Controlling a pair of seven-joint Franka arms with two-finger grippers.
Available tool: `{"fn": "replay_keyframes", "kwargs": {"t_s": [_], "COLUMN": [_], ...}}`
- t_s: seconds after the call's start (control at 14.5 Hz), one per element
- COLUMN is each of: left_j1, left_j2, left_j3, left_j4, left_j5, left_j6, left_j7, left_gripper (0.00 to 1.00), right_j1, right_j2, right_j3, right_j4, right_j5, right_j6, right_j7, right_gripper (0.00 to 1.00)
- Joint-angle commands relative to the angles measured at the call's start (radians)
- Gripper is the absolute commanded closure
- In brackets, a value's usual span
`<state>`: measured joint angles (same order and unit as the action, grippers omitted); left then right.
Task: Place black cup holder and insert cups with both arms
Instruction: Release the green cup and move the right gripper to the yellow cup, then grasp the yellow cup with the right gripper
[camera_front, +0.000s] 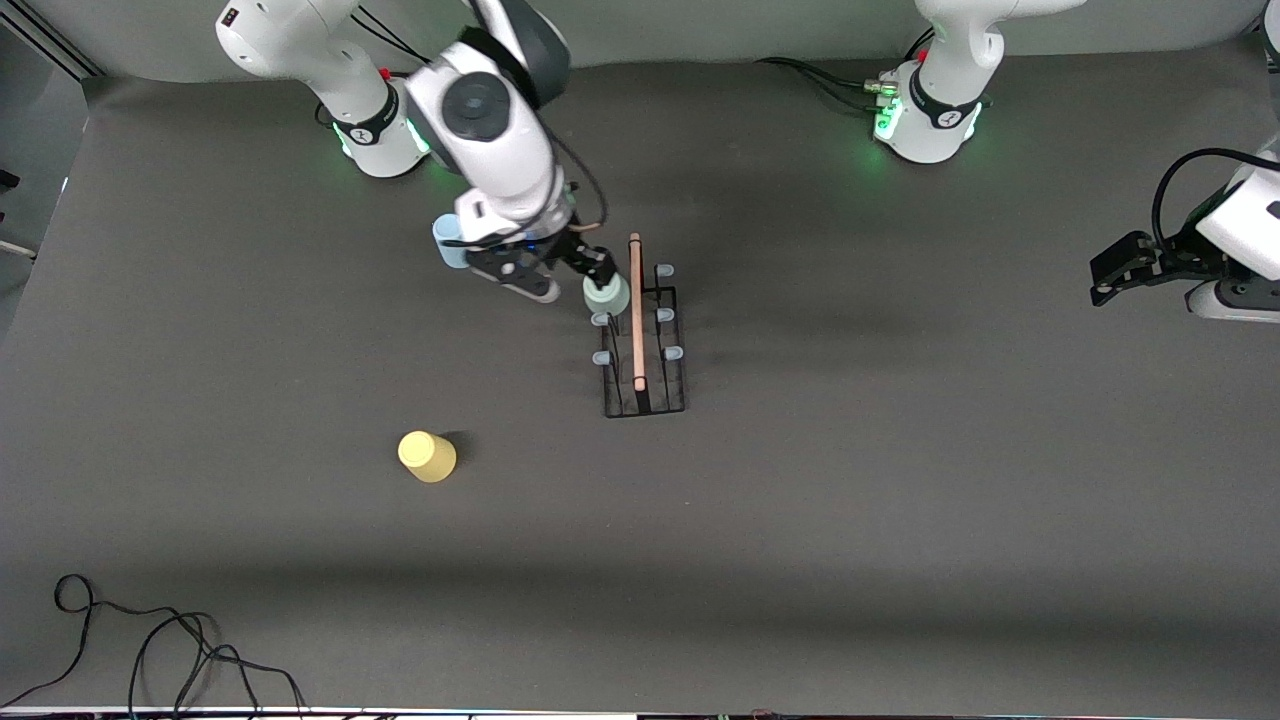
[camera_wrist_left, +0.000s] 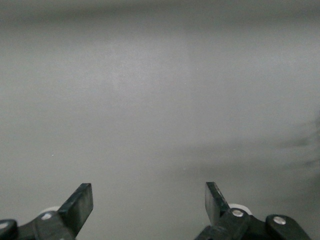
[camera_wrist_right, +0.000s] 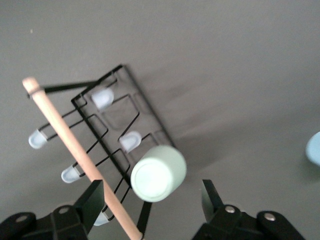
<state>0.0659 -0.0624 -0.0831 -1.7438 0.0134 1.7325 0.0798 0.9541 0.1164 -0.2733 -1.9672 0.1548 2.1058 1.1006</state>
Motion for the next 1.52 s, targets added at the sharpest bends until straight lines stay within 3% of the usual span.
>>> {"fn": "replay_keyframes", "kwargs": {"t_s": [0.0, 0.21, 0.28, 0.41, 0.62, 0.97, 1.31, 1.45], "left_j1": [-0.006, -0.005, -0.005, -0.006, -0.006, -0.005, -0.006, -0.006], "left_j2": [-0.005, -0.004, -0.004, -0.004, -0.005, -0.005, -0.01, -0.01], "left_j3": [0.0, 0.0, 0.0, 0.0, 0.0, 0.0, 0.0, 0.0], "left_j4": [0.001, 0.0, -0.002, -0.002, 0.0, 0.0, 0.001, 0.003], "left_j5": [0.014, 0.014, 0.016, 0.016, 0.016, 0.016, 0.016, 0.016], "left_j6": [0.007, 0.007, 0.007, 0.004, -0.001, 0.001, -0.001, 0.001], "left_j7": [-0.018, -0.018, -0.018, -0.018, -0.02, -0.018, -0.018, -0.018], "left_gripper": [0.0, 0.0, 0.0, 0.0, 0.0, 0.0, 0.0, 0.0], "right_j1": [0.005, 0.003, 0.003, -0.003, -0.093, -0.115, -0.133, -0.135], "right_j2": [-0.003, 0.04, 0.064, 0.121, 0.219, 0.359, 0.427, 0.456], "right_j3": [-0.116, -0.266, -0.311, -0.377, -0.383, -0.385, -0.376, -0.37], "right_j4": [0.051, 0.048, 0.048, 0.045, 0.044, 0.045, 0.053, 0.062], "right_j5": [-0.004, -0.004, 0.002, 0.009, 0.029, 0.216, 0.227, 0.274], "right_j6": [-0.095, -0.073, -0.055, 0.015, 0.132, 0.264, 0.353, 0.381], "right_j7": [-0.17, -0.412, -0.477, -0.572, -0.7, -0.847, -0.864, -0.864], "right_gripper": [0.12, 0.07, 0.0, 0.0, 0.0, 0.0, 0.0, 0.0]}}
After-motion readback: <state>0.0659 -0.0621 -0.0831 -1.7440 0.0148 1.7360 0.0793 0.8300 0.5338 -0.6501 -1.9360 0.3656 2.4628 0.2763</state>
